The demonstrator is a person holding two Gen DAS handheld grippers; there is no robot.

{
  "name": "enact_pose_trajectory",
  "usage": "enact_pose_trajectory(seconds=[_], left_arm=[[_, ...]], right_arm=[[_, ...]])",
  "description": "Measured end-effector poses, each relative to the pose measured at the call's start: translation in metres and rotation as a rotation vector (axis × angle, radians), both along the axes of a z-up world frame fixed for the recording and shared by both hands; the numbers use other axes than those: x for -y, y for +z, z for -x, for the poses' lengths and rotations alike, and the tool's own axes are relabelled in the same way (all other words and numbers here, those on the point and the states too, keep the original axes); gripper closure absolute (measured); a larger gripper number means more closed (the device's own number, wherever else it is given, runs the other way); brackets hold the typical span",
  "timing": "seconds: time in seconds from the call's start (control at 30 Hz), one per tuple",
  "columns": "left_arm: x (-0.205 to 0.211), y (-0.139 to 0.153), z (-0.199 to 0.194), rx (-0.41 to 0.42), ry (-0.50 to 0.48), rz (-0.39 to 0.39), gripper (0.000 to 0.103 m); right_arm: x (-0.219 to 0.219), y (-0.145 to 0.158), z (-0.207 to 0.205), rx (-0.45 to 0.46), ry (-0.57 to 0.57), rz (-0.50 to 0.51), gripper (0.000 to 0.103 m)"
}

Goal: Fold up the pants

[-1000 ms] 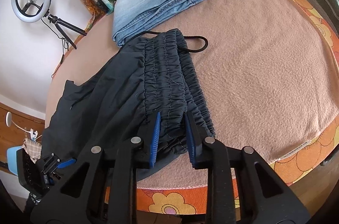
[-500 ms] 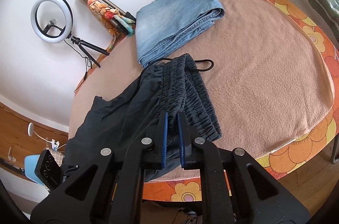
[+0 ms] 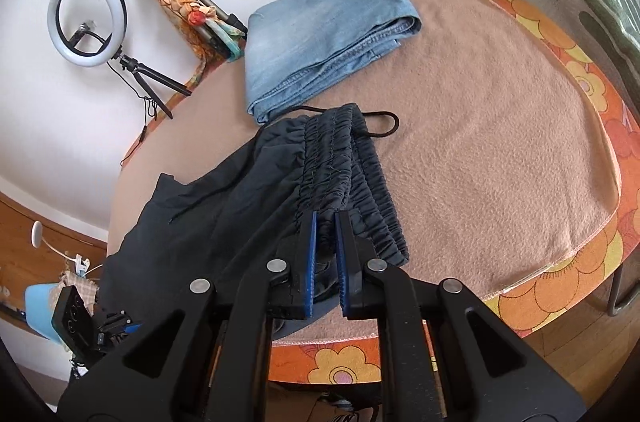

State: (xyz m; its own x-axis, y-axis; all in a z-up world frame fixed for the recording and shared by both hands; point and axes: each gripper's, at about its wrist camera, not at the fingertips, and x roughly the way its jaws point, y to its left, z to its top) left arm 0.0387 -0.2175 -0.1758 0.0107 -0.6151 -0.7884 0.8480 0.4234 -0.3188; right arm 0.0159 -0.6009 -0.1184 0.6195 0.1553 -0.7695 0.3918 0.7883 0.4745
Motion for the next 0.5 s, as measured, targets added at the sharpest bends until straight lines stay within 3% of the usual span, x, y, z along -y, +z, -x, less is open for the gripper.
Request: enact_pose_trajectory(seconds=[0.17, 0.27, 0.37, 0.47, 0.5], left_arm=[[0.002, -0.014, -0.002, -0.066, -0.008, -0.004, 0.075], [0.009, -0.025, 0.003, -0.079, -0.037, -0.041, 0.075], [0.007, -0.021, 0.006, -0.076, -0.037, -0.031, 0.075], [0.0, -0.006, 0.007, -0.052, -0.006, 0.02, 0.075], [-0.003, 0.0, 0.006, -0.042, 0.011, 0.039, 0.075]], right_arm=[[-0.007, -0.037, -0.005, -0.152, 0.012, 0.092, 0.093], [-0.007, -0.049, -0.005, -0.189, 0.03, 0.134, 0.092], [-0.005, -0.039, -0.003, -0.192, 0.016, 0.14, 0.087], [-0.015, -0.012, -0.005, -0.17, 0.006, 0.258, 0.08], [-0.02, -0.002, -0.006, -0.143, 0.011, 0.289, 0.071]])
